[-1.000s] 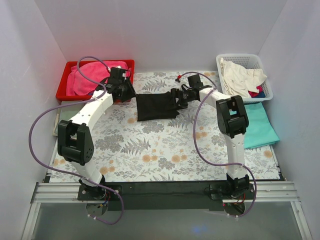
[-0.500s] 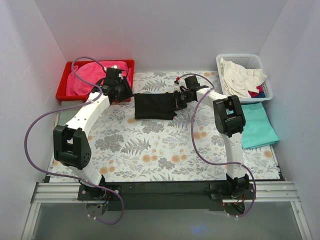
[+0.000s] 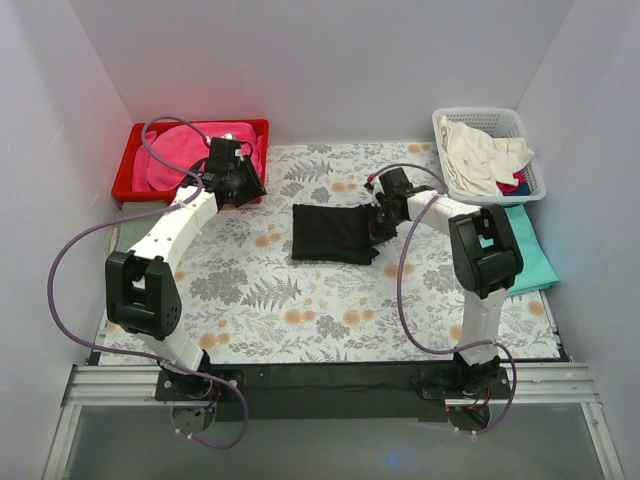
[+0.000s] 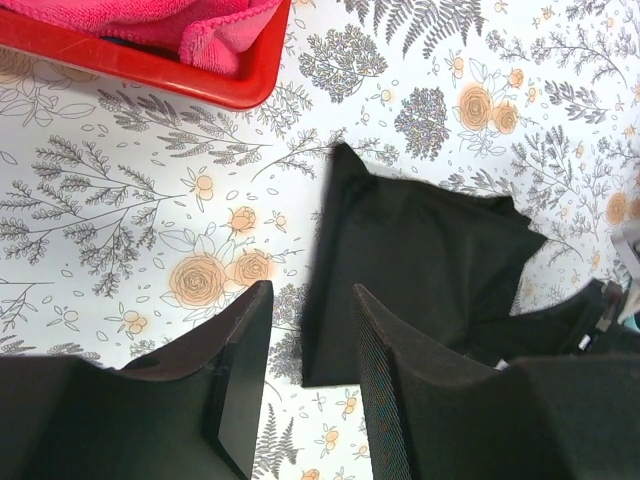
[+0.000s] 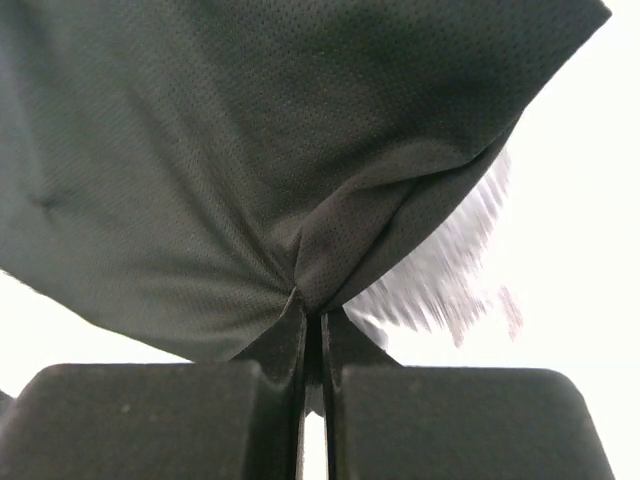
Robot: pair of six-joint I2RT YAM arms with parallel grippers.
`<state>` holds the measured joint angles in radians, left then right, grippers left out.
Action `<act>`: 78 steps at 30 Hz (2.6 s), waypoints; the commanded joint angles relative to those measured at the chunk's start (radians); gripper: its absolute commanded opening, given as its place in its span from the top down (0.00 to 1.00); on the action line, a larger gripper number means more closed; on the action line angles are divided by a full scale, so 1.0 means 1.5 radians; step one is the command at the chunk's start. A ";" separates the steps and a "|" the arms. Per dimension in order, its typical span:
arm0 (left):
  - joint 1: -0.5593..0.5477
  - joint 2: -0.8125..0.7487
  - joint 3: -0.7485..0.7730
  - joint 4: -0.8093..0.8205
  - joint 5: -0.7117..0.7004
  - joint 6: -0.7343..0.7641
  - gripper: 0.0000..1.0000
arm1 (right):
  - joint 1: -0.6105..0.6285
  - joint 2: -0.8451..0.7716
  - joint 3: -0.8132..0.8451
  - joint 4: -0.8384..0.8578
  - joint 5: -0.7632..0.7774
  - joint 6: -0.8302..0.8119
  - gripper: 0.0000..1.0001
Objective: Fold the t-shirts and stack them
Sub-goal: Put the neatly folded tshirt into the corner of the board with the right arm
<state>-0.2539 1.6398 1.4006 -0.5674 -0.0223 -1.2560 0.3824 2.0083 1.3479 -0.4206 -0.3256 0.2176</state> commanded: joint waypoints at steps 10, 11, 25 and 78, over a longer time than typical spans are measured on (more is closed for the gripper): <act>0.008 -0.016 0.011 0.021 0.040 0.025 0.64 | -0.057 -0.212 -0.152 -0.196 0.404 -0.044 0.99; 0.009 -0.013 0.012 0.021 0.043 0.024 0.64 | -0.068 -0.224 -0.163 -0.199 0.420 -0.049 0.99; 0.011 -0.004 0.005 0.022 0.084 0.023 0.64 | -0.297 -0.270 -0.110 -0.202 0.581 -0.121 0.99; 0.014 0.063 0.050 0.009 0.101 0.025 0.65 | -0.484 -0.088 0.110 -0.256 0.763 -0.020 0.32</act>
<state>-0.2382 1.7332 1.4429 -0.5629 0.1093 -1.2270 -0.3408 1.9518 1.4647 -0.7837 0.7940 0.1402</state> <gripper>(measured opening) 0.356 0.690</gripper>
